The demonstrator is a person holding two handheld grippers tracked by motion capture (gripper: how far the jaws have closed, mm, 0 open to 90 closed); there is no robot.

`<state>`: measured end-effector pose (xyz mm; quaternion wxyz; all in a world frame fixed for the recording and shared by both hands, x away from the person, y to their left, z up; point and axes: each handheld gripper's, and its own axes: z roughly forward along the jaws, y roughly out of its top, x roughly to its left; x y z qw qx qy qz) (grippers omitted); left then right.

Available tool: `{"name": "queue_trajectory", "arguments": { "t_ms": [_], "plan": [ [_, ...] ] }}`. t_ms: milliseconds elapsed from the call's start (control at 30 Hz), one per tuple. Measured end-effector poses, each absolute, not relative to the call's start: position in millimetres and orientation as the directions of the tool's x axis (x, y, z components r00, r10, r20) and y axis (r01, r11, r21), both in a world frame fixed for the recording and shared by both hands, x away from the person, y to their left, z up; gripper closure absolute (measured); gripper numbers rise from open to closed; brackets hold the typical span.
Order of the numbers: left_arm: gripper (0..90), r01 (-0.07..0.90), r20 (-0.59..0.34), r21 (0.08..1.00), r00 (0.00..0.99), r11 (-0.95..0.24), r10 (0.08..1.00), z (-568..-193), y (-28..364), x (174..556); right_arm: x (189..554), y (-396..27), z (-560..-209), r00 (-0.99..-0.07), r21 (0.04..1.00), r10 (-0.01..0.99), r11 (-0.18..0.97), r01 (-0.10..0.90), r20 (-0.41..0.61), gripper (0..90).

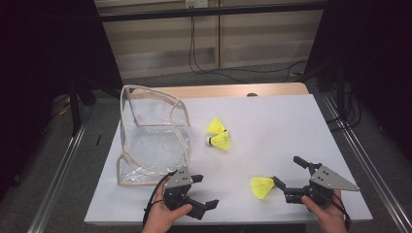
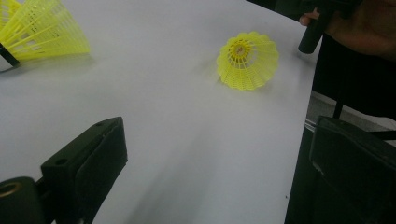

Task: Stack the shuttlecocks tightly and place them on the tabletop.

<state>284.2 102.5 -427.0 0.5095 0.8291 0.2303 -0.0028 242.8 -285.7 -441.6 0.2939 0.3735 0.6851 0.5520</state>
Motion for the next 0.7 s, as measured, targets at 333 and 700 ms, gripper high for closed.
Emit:
{"name": "queue_trajectory", "arguments": {
  "t_ms": [333, 700],
  "plan": [
    [3.5, 0.413, -0.261, 0.828, 0.882, -0.378, 0.393, -430, 114, 286, 243, -286, -442, -0.552, 0.976, 0.834, 0.115, 0.185, 0.007, 3.7],
    [3.3, 0.406, -0.262, 0.835, 0.887, -0.372, 0.381, -426, 125, 288, 243, -286, -442, -0.549, 0.975, 0.836, 0.118, 0.186, 0.004, 3.7]
  ]
}}
